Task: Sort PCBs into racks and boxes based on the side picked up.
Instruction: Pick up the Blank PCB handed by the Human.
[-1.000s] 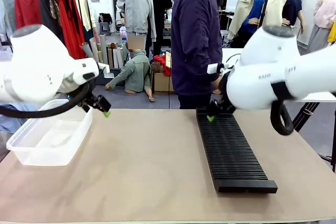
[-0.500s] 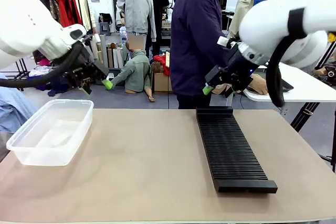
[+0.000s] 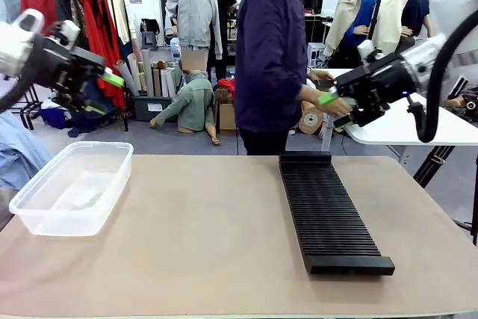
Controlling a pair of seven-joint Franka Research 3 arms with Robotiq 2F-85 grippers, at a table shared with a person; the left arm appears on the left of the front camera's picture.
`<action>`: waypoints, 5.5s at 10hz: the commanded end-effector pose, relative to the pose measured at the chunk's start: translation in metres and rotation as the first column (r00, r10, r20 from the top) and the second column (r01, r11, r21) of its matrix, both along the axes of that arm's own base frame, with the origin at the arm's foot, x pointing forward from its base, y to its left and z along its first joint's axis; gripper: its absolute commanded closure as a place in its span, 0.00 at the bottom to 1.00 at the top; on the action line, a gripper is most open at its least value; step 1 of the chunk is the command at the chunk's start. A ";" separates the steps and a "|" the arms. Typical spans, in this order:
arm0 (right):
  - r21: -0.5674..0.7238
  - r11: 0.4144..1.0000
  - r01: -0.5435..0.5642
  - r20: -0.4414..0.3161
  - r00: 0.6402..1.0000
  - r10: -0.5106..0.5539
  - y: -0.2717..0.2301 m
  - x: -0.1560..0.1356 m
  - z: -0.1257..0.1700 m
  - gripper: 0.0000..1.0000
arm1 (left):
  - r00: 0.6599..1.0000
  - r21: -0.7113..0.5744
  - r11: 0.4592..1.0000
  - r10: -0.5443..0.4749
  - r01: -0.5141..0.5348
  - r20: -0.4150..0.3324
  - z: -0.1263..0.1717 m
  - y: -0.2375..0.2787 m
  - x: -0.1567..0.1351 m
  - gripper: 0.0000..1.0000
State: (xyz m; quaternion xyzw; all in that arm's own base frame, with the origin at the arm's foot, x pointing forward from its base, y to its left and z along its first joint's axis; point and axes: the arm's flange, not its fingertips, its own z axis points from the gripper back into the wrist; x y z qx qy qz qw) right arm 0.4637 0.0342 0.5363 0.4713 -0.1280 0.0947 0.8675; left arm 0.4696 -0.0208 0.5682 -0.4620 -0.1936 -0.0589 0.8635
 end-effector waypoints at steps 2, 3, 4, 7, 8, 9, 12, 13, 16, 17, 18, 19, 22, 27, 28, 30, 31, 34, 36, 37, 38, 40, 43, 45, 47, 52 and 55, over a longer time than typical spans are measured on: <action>0.257 0.966 0.028 0.028 0.999 -0.036 -0.050 -0.007 -0.008 0.00 | 0.996 -0.181 0.981 0.077 -0.069 0.034 -0.007 0.067 -0.029 0.00; 0.307 0.951 0.042 0.041 0.998 -0.058 -0.063 -0.014 -0.007 0.00 | 0.996 -0.191 0.979 0.078 -0.067 0.047 -0.009 0.079 -0.036 0.00; 0.329 0.942 0.066 0.052 0.995 -0.088 -0.071 -0.021 -0.004 0.00 | 0.995 -0.178 0.981 0.087 -0.078 0.043 -0.013 0.090 -0.039 0.00; 0.352 0.930 0.101 0.058 0.990 -0.129 -0.086 -0.032 -0.001 0.00 | 0.995 -0.181 0.982 0.075 -0.063 0.060 -0.019 0.098 -0.039 0.00; 0.351 0.930 0.106 0.052 0.990 -0.133 -0.086 -0.031 -0.001 0.00 | 0.995 -0.182 0.981 0.073 -0.061 0.064 -0.020 0.099 -0.039 0.00; 0.330 0.938 0.107 0.029 0.992 -0.123 -0.093 -0.028 0.001 0.00 | 0.995 -0.207 0.977 0.061 -0.043 0.078 -0.019 0.098 -0.039 0.00; 0.330 0.938 0.107 0.029 0.992 -0.123 -0.093 -0.028 0.001 0.00 | 0.996 -0.166 0.983 0.085 -0.078 0.032 -0.019 0.102 -0.039 0.00; 0.330 0.938 0.107 0.029 0.992 -0.123 -0.093 -0.028 0.001 0.00 | 0.996 -0.166 0.983 0.085 -0.078 0.032 -0.019 0.102 -0.039 0.00; 0.330 0.938 0.107 0.029 0.992 -0.123 -0.093 -0.028 0.001 0.00 | 0.996 -0.166 0.983 0.085 -0.078 0.032 -0.019 0.102 -0.039 0.00; 0.330 0.938 0.107 0.029 0.992 -0.123 -0.093 -0.028 0.001 0.00 | 0.996 -0.166 0.983 0.085 -0.078 0.032 -0.019 0.102 -0.039 0.00; 0.330 0.938 0.107 0.029 0.992 -0.123 -0.093 -0.028 0.001 0.00 | 0.996 -0.166 0.983 0.085 -0.078 0.032 -0.019 0.102 -0.039 0.00; 0.330 0.938 0.107 0.029 0.992 -0.123 -0.093 -0.028 0.001 0.00 | 0.996 -0.166 0.983 0.085 -0.078 0.032 -0.019 0.102 -0.039 0.00; 0.330 0.938 0.107 0.029 0.992 -0.123 -0.093 -0.028 0.001 0.00 | 0.996 -0.166 0.983 0.085 -0.078 0.032 -0.019 0.102 -0.039 0.00; 0.330 0.938 0.107 0.029 0.992 -0.123 -0.093 -0.028 0.001 0.00 | 0.996 -0.166 0.983 0.085 -0.078 0.032 -0.019 0.102 -0.039 0.00; 0.330 0.938 0.107 0.029 0.992 -0.123 -0.093 -0.028 0.001 0.00 | 0.996 -0.166 0.983 0.085 -0.078 0.032 -0.019 0.102 -0.039 0.00; 0.330 0.938 0.107 0.029 0.992 -0.123 -0.093 -0.028 0.001 0.00 | 0.996 -0.166 0.983 0.085 -0.078 0.032 -0.019 0.102 -0.039 0.00; 0.330 0.938 0.107 0.029 0.992 -0.123 -0.093 -0.028 0.001 0.00 | 0.996 -0.166 0.983 0.085 -0.078 0.032 -0.019 0.102 -0.039 0.00; 0.330 0.938 0.107 0.029 0.992 -0.123 -0.093 -0.028 0.001 0.00 | 0.996 -0.166 0.983 0.085 -0.078 0.032 -0.019 0.102 -0.039 0.00; 0.330 0.938 0.107 0.029 0.992 -0.123 -0.093 -0.028 0.001 0.00 | 0.996 -0.166 0.983 0.085 -0.078 0.032 -0.019 0.102 -0.039 0.00; 0.330 0.938 0.107 0.029 0.992 -0.123 -0.093 -0.028 0.001 0.00 | 0.996 -0.166 0.983 0.085 -0.078 0.032 -0.019 0.102 -0.039 0.00; 0.330 0.938 0.107 0.029 0.992 -0.123 -0.093 -0.028 0.001 0.00 | 0.996 -0.166 0.983 0.084 -0.076 0.037 -0.020 0.102 -0.038 0.00; 0.330 0.938 0.107 0.029 0.992 -0.123 -0.093 -0.028 0.001 0.00 | 0.997 -0.244 0.967 0.078 -0.075 0.001 -0.034 0.106 -0.026 0.00; 0.330 0.938 0.107 0.029 0.992 -0.123 -0.093 -0.028 0.001 0.00 | 0.999 -0.276 0.960 0.035 -0.042 -0.029 -0.061 0.103 -0.013 0.00; 0.330 0.938 0.107 0.029 0.992 -0.123 -0.093 -0.028 0.001 0.00 | 0.999 -0.291 0.957 0.008 -0.018 -0.036 -0.077 0.098 -0.003 0.00; 0.330 0.938 0.107 0.029 0.992 -0.123 -0.093 -0.028 0.001 0.00 | 0.999 -0.314 0.949 -0.035 0.022 -0.035 -0.093 0.088 0.007 0.00; 0.330 0.938 0.107 0.029 0.992 -0.123 -0.093 -0.028 0.001 0.00 | 0.990 -0.341 0.930 -0.141 0.140 0.024 -0.140 0.051 0.032 0.00; 0.330 0.938 0.107 0.029 0.992 -0.123 -0.093 -0.028 0.001 0.00 | 0.990 -0.431 0.892 -0.142 0.136 0.019 -0.168 0.039 0.054 0.00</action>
